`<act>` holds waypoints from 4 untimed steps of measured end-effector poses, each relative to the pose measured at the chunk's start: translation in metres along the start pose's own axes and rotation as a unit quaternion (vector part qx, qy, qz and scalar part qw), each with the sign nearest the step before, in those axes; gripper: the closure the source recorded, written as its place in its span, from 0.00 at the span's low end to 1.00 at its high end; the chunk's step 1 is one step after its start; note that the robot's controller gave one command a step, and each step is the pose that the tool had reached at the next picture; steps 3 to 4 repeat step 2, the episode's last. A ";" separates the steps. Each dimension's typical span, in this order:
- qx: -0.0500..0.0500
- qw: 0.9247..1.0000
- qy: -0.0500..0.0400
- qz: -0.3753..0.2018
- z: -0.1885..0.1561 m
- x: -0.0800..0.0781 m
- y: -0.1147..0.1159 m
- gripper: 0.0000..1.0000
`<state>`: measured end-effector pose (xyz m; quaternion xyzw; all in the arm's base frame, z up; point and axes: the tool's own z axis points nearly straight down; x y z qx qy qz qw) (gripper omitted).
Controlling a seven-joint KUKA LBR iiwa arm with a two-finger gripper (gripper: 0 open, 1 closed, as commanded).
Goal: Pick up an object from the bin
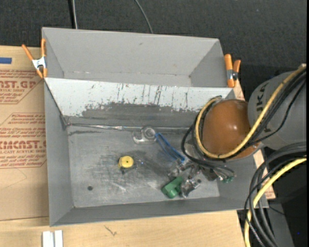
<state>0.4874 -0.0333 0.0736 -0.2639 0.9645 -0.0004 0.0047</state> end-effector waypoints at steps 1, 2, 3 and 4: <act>0.000 1.000 0.001 -0.003 -0.104 -0.010 0.010 1.00; 0.001 1.000 -0.001 0.004 -0.185 -0.029 0.020 1.00; 0.001 1.000 -0.001 0.004 -0.185 -0.029 0.020 1.00; 0.001 1.000 -0.001 0.004 -0.185 -0.029 0.020 1.00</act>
Offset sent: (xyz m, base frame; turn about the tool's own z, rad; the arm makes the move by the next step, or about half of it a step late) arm 0.0003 0.0116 0.1002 -0.0045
